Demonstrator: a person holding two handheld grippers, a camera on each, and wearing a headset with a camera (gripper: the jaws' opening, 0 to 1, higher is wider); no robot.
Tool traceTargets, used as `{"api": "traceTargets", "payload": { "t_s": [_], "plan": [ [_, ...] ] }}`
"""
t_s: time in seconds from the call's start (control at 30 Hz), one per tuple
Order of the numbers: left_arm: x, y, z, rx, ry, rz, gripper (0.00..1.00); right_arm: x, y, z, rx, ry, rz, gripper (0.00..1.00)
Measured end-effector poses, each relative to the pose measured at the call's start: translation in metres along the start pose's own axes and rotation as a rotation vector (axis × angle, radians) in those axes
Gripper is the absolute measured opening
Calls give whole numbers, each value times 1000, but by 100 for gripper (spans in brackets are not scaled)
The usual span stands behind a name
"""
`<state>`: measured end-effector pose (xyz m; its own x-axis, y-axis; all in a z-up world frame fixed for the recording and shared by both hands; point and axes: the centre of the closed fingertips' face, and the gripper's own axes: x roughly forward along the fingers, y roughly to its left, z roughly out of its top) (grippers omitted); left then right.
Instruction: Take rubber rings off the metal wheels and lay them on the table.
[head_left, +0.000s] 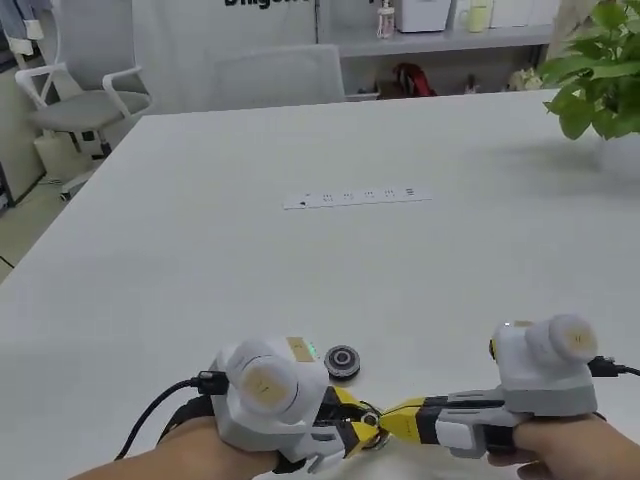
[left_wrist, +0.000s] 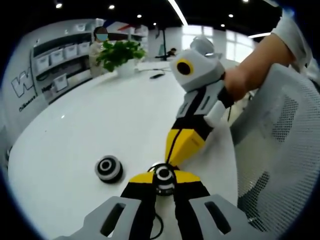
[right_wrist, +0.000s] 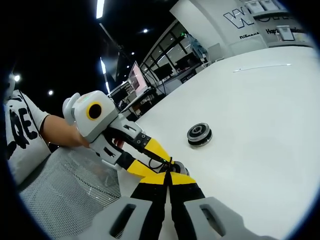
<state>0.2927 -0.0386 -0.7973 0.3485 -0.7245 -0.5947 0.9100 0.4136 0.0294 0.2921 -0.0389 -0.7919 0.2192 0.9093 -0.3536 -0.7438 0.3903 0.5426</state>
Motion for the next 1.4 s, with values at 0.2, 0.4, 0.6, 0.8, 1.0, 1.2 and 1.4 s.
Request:
{"api": "traceTargets", "payload": {
  "t_s": [0.2, 0.4, 0.6, 0.8, 1.0, 1.2, 1.4],
  "plan": [
    [0, 0, 0, -26, -1, -10, 14, -1, -2, 1, 2, 0, -5, 0],
    [-2, -8, 0, -28, -2, -58, 23, -2, -1, 2, 2, -2, -7, 0],
    [-7, -11, -2, -17, 0, -70, 28, -2, 0, 2, 4, -2, -5, 0],
    [-17, -11, 3, -7, -24, -79, 32, -3, 1, 1, 4, -2, -3, 0],
    [-30, -9, 13, -35, -67, -80, 37, -4, 3, 2, 0, -3, 1, 0],
    [-44, -5, 18, -48, -94, -74, 44, -6, 6, 5, 4, -9, 7, 0],
    [-58, -2, 18, -52, -109, -63, 50, -5, 11, 7, 1, -11, 23, 0]
  ]
}}
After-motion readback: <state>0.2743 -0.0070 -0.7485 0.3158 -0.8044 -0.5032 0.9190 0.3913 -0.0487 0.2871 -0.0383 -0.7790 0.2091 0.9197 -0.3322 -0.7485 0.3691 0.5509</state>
